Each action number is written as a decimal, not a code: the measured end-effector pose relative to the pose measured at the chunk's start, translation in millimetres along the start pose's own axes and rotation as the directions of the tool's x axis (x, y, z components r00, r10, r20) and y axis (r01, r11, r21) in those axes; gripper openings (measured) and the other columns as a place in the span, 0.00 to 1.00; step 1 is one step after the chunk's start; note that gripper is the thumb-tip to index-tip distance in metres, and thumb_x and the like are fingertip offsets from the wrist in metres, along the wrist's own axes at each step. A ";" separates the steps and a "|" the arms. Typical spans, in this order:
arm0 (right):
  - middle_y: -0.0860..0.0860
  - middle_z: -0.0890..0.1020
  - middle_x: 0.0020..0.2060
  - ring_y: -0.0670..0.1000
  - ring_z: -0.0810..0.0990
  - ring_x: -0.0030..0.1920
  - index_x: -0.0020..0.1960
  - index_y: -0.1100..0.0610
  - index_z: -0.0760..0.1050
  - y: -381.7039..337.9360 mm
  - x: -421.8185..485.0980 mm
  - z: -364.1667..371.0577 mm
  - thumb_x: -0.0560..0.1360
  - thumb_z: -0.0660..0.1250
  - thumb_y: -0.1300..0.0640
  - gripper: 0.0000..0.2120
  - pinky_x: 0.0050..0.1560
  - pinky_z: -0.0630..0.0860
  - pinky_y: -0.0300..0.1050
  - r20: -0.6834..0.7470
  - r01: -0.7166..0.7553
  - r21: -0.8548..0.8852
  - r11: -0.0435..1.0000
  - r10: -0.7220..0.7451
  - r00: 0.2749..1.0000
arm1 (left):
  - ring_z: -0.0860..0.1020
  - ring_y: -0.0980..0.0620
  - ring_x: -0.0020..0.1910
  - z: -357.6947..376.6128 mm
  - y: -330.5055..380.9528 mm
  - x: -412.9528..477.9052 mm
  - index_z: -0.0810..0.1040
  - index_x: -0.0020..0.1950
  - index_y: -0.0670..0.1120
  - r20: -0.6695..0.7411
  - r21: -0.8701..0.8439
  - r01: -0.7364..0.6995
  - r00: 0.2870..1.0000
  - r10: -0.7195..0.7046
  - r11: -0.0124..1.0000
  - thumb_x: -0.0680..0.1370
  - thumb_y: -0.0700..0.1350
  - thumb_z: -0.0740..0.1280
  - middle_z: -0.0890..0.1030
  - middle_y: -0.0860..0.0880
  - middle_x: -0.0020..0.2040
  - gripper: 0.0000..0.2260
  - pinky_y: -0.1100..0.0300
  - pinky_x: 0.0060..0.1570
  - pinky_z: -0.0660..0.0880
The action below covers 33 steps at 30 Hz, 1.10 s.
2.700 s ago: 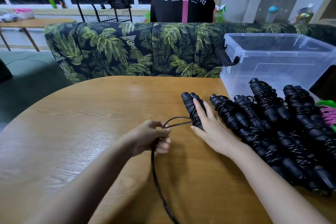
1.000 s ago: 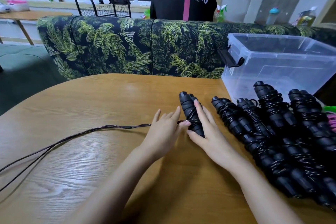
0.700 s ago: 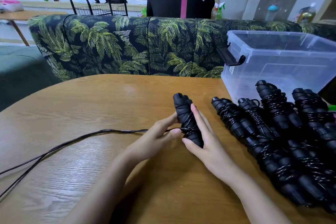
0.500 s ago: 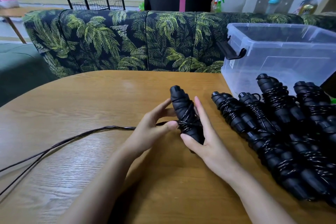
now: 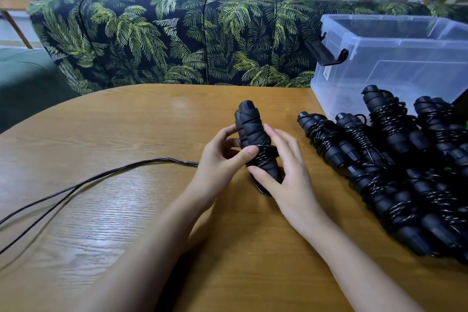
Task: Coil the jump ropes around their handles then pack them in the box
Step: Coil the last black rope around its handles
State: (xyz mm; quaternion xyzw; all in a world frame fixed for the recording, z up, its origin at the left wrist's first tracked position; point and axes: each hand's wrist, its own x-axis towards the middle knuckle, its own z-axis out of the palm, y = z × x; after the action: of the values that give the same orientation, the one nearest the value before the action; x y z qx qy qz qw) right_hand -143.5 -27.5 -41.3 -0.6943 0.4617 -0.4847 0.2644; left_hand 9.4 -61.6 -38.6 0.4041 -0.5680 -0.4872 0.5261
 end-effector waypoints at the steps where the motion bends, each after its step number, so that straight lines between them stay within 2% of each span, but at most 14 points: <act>1: 0.38 0.65 0.68 0.27 0.62 0.66 0.76 0.50 0.62 1.0 0.2 1.1 0.76 0.72 0.60 0.33 0.62 0.58 0.22 0.004 -0.002 -0.002 1.000 0.002 1.000 | 0.82 0.52 0.50 -0.7 0.0 0.3 0.74 0.67 0.50 -0.012 0.008 0.003 1.000 -0.003 1.000 0.71 0.48 0.73 0.85 0.50 0.48 0.25 0.57 0.52 0.78; 5: 0.39 0.66 0.69 0.32 0.64 0.69 0.77 0.52 0.62 4.1 2.0 -1.3 0.76 0.69 0.54 0.32 0.63 0.60 0.24 0.018 -0.042 0.083 0.996 0.040 0.999 | 0.81 0.53 0.49 -9.6 0.4 3.0 0.74 0.68 0.50 0.033 0.007 0.001 0.999 -0.001 1.000 0.72 0.48 0.75 0.83 0.46 0.48 0.25 0.57 0.54 0.77; 9: 0.42 0.67 0.71 0.36 0.64 0.71 0.77 0.52 0.61 4.1 3.7 -6.8 0.76 0.67 0.53 0.31 0.67 0.61 0.28 0.057 -0.049 0.119 0.992 0.043 0.997 | 0.80 0.55 0.48 -13.1 5.0 2.1 0.73 0.68 0.47 0.068 -0.035 0.005 0.998 -0.002 0.999 0.72 0.47 0.71 0.81 0.46 0.46 0.25 0.60 0.53 0.76; 12: 0.43 0.69 0.72 0.41 0.65 0.72 0.77 0.48 0.61 7.0 3.9 -10.5 0.76 0.66 0.51 0.31 0.73 0.62 0.40 0.084 -0.087 0.196 0.977 0.072 0.994 | 0.80 0.55 0.47 -14.1 7.0 2.1 0.74 0.67 0.47 0.061 -0.069 0.018 0.998 -0.013 0.997 0.72 0.46 0.71 0.81 0.47 0.44 0.24 0.61 0.53 0.77; 14: 0.41 0.70 0.72 0.42 0.67 0.72 0.76 0.44 0.61 6.5 3.7 -11.6 0.77 0.67 0.51 0.30 0.73 0.64 0.45 0.107 -0.117 0.252 0.961 0.093 0.990 | 0.80 0.55 0.44 -14.8 8.4 2.1 0.74 0.65 0.47 0.052 -0.083 0.017 0.999 -0.013 0.996 0.72 0.45 0.71 0.81 0.49 0.42 0.22 0.62 0.51 0.76; 18: 0.36 0.68 0.71 0.33 0.65 0.70 0.77 0.47 0.59 3.8 2.9 -12.4 0.77 0.65 0.52 0.30 0.67 0.65 0.31 0.114 -0.161 0.334 0.929 0.130 0.985 | 0.80 0.55 0.41 -15.3 10.5 1.2 0.75 0.62 0.47 0.016 -0.096 0.007 1.000 -0.005 0.995 0.70 0.45 0.72 0.80 0.51 0.37 0.20 0.63 0.48 0.76; 20: 0.37 0.66 0.72 0.33 0.62 0.71 0.77 0.48 0.59 4.8 1.9 -10.4 0.79 0.64 0.53 0.29 0.69 0.60 0.29 0.045 -0.121 0.241 0.963 0.113 0.993 | 0.81 0.54 0.40 -12.7 10.2 0.0 0.75 0.61 0.47 -0.024 -0.087 -0.002 1.000 0.000 0.996 0.69 0.46 0.73 0.81 0.51 0.37 0.21 0.62 0.47 0.76; 22: 0.40 0.65 0.71 0.33 0.61 0.71 0.77 0.49 0.61 6.6 0.5 -4.7 0.81 0.62 0.59 0.25 0.68 0.58 0.26 -0.050 -0.025 0.067 0.997 0.028 0.998 | 0.82 0.53 0.41 -9.9 9.2 -1.4 0.76 0.61 0.47 -0.068 -0.064 -0.018 0.998 0.013 0.998 0.69 0.47 0.74 0.82 0.49 0.38 0.22 0.61 0.47 0.77; 24: 0.46 0.68 0.70 0.34 0.63 0.70 0.76 0.53 0.64 9.6 -1.0 1.0 0.81 0.60 0.62 0.23 0.67 0.58 0.26 -0.087 0.051 -0.048 0.998 -0.055 0.995 | 0.83 0.52 0.43 -9.6 10.4 -2.1 0.77 0.61 0.47 -0.074 -0.036 -0.024 0.997 0.021 0.999 0.68 0.47 0.75 0.83 0.49 0.39 0.23 0.59 0.48 0.78; 28: 0.49 0.66 0.73 0.30 0.62 0.69 0.76 0.55 0.63 12.5 1.4 1.1 0.81 0.56 0.59 0.24 0.66 0.58 0.24 -0.087 -0.009 -0.010 1.000 0.009 0.996 | 0.83 0.51 0.46 -12.6 13.2 -1.4 0.76 0.64 0.48 0.011 -0.050 -0.013 1.000 0.014 0.999 0.68 0.43 0.74 0.85 0.48 0.43 0.24 0.56 0.55 0.79; 30: 0.47 0.64 0.74 0.29 0.60 0.70 0.78 0.54 0.60 9.7 0.4 1.0 0.80 0.60 0.55 0.26 0.65 0.57 0.23 -0.052 -0.054 -0.006 0.999 0.053 0.997 | 0.82 0.51 0.45 -10.0 13.0 -2.5 0.77 0.64 0.48 -0.019 -0.028 -0.032 0.999 0.031 0.999 0.68 0.45 0.75 0.85 0.47 0.42 0.24 0.51 0.55 0.79; 33: 0.42 0.61 0.75 0.33 0.60 0.72 0.79 0.51 0.55 3.6 -1.9 5.0 0.73 0.72 0.45 0.41 0.64 0.59 0.25 -0.002 -0.101 -0.084 0.991 0.101 0.995 | 0.83 0.49 0.44 -4.3 11.1 -5.3 0.78 0.61 0.48 -0.071 -0.002 -0.057 0.996 0.057 0.998 0.67 0.45 0.77 0.84 0.45 0.41 0.23 0.48 0.54 0.79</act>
State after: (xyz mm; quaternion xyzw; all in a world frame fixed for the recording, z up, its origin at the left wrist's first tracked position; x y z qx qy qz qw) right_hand -140.5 -27.7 -47.1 -0.6808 0.5160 -0.4503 0.2598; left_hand 14.9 -54.8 -28.9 0.4036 -0.5593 -0.4584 0.5605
